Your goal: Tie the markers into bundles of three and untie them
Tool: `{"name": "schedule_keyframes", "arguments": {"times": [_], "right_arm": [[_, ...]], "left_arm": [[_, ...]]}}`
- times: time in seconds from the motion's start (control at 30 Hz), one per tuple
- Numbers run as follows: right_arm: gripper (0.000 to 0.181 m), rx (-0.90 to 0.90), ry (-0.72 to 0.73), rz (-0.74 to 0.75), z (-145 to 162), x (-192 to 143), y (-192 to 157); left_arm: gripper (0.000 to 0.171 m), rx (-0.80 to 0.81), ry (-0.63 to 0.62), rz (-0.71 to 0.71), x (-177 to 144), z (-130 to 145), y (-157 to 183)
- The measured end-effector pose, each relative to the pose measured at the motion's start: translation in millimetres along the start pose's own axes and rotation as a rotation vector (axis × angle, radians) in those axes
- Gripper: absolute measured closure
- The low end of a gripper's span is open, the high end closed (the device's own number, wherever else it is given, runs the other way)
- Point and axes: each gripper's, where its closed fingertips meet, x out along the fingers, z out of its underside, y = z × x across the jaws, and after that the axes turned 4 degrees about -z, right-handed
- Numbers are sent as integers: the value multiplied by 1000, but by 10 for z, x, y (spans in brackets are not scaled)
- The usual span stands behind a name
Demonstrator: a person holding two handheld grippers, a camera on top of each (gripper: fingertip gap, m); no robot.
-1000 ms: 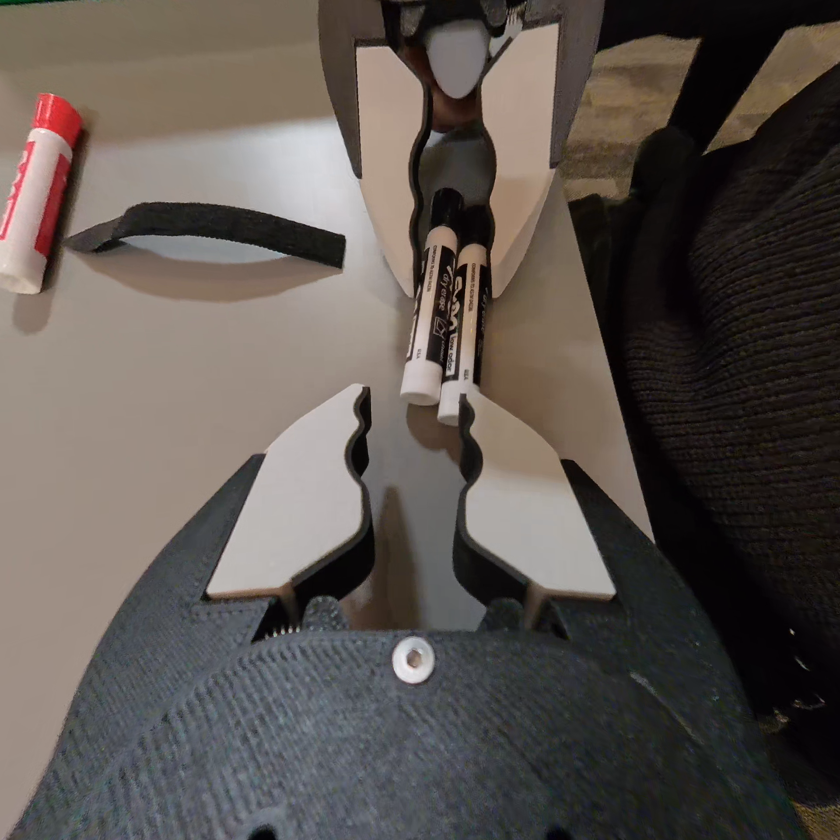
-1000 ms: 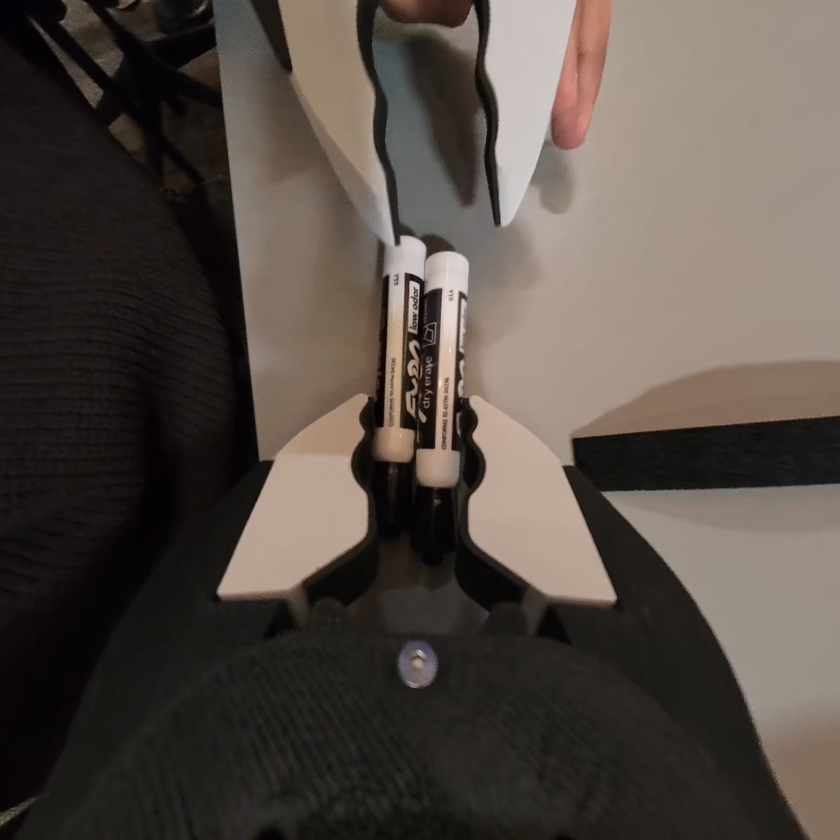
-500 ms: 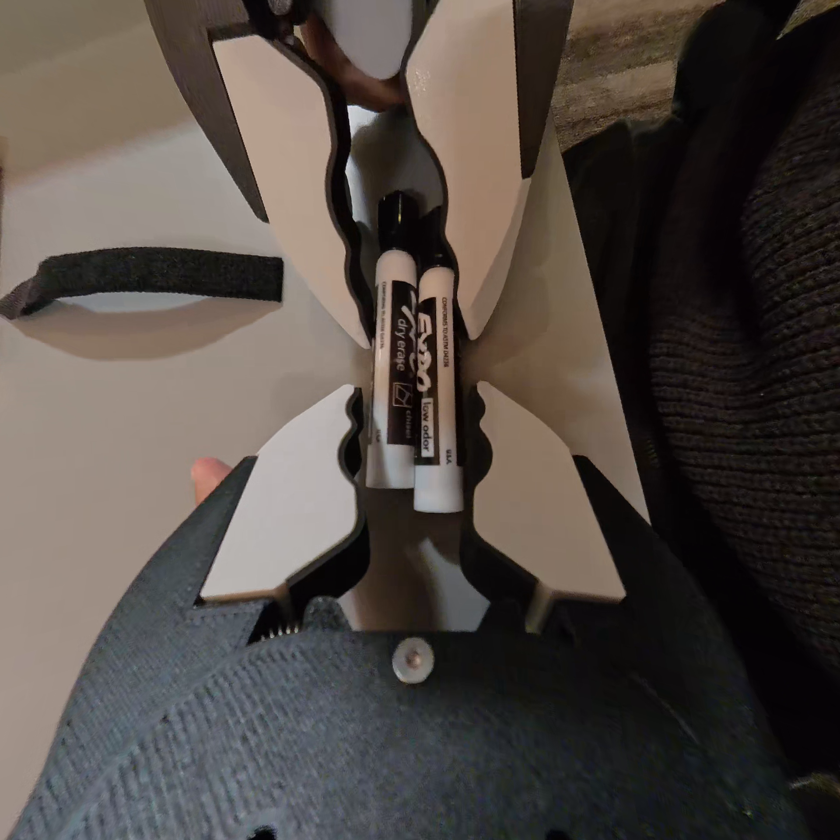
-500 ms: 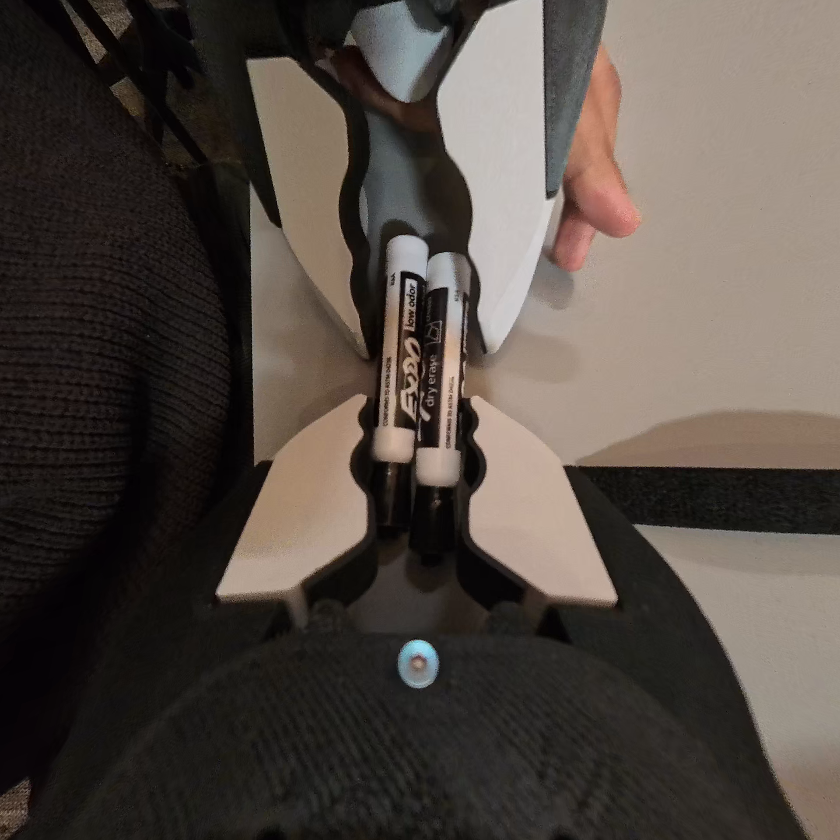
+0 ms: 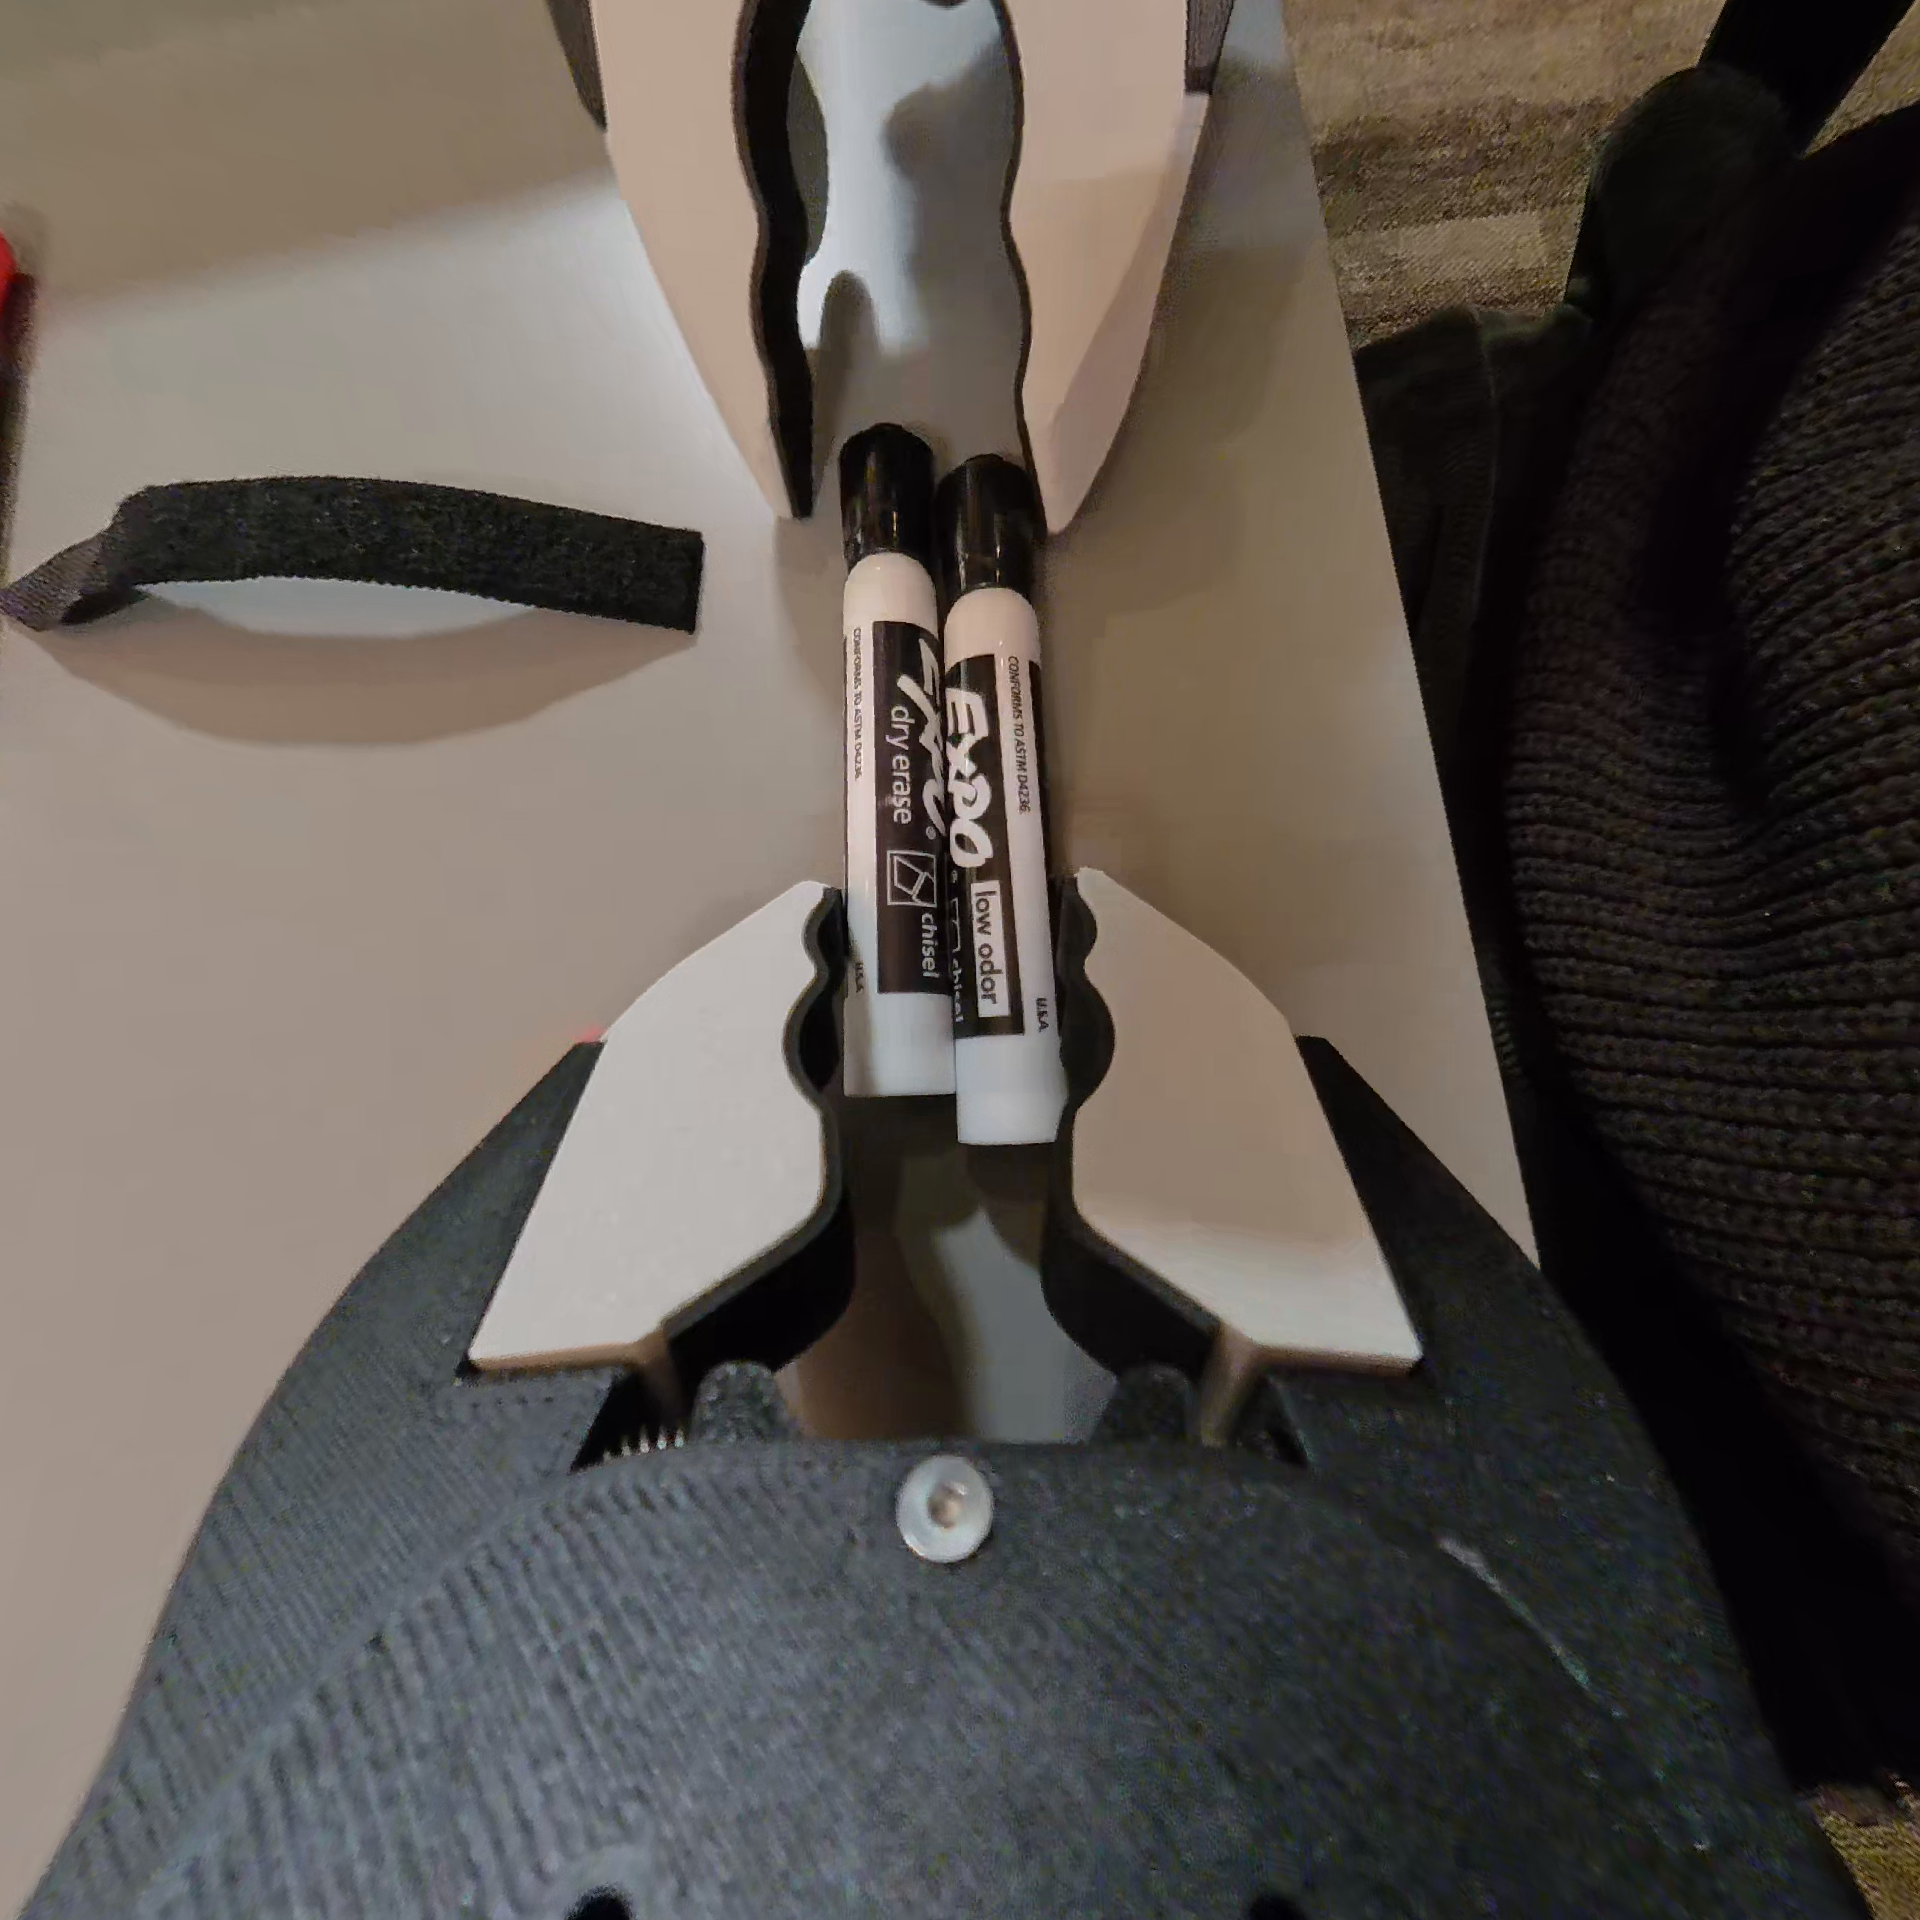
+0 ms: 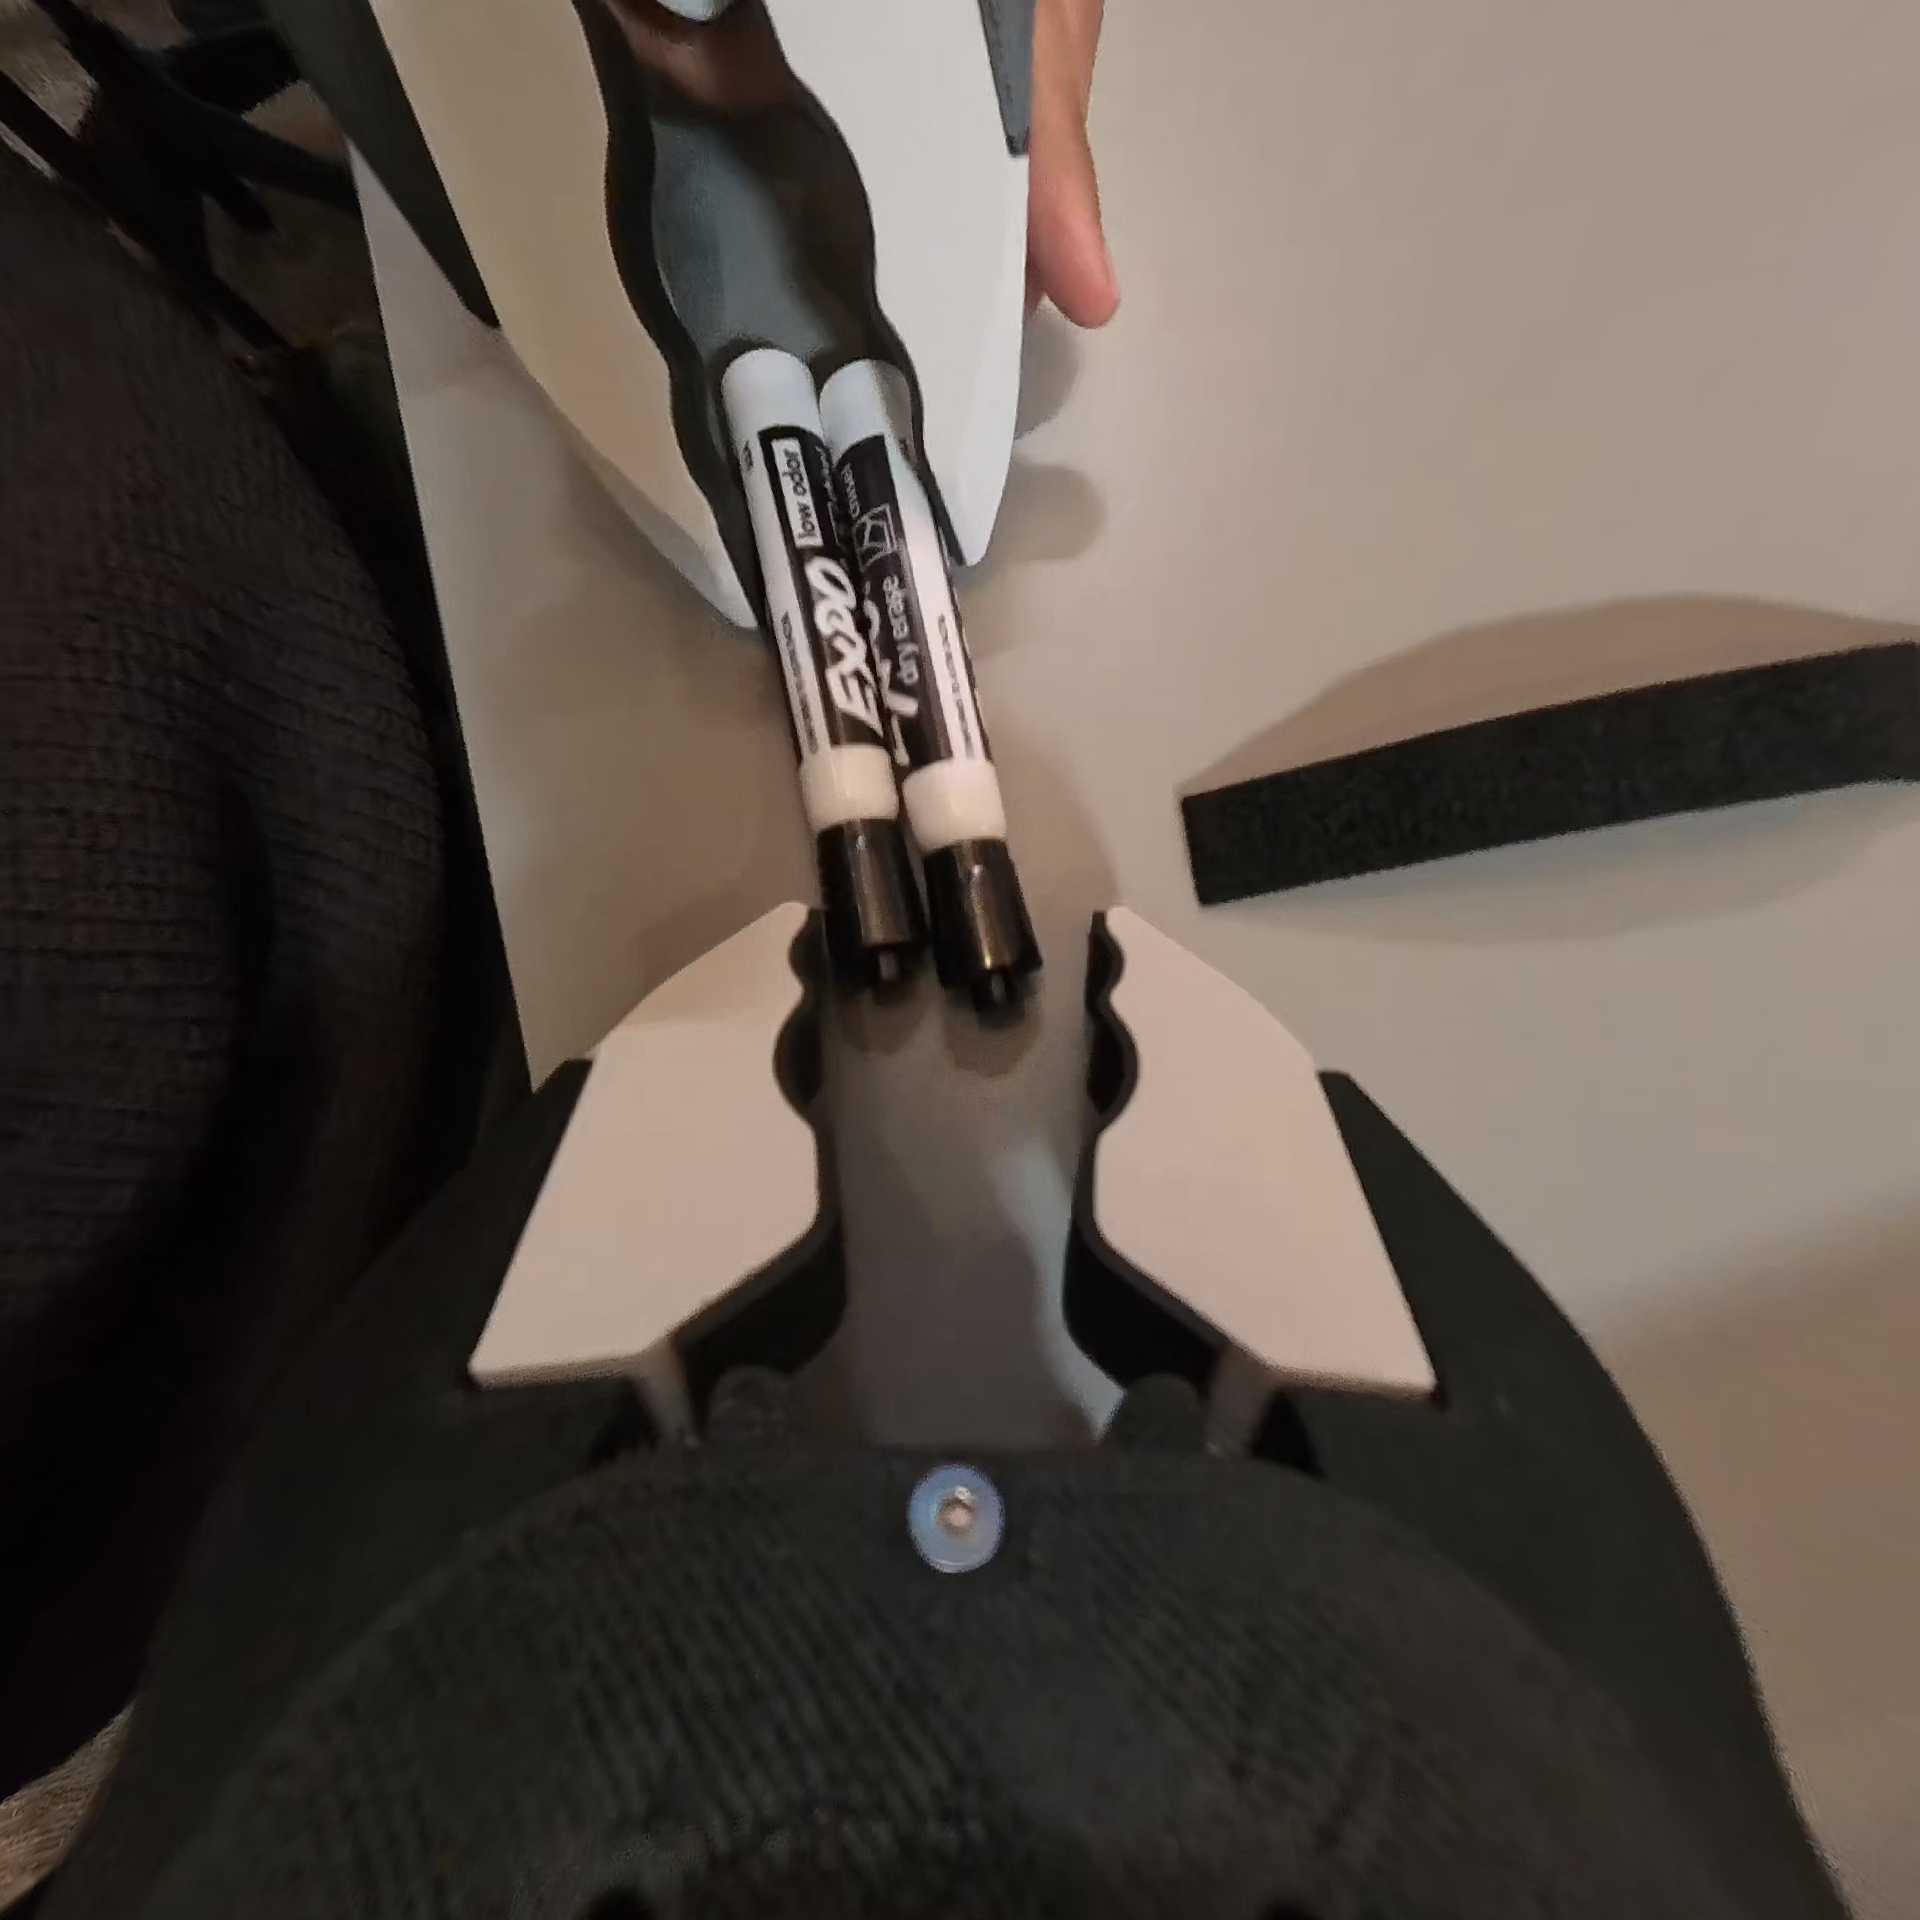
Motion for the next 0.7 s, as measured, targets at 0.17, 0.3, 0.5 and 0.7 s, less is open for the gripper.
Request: {"name": "schedule_keyframes", "arguments": {"times": [0.17,0.3,0.5,0.7], "right_arm": [[140,1,18,-23,-20,19,-22],[141,-23,21,-10,-79,84,-42],[143,-4,3,-39,-80,79,-75],[146,4,21,-52,-115,53,-89]], "left_arm": [[127,-3,7,-1,-1,1,-14],[128,-3,9,-3,-1,0,-18],[127,-5,11,-28,5,-6,-57],[128,25,25,-53,0,-25,-74]]}}
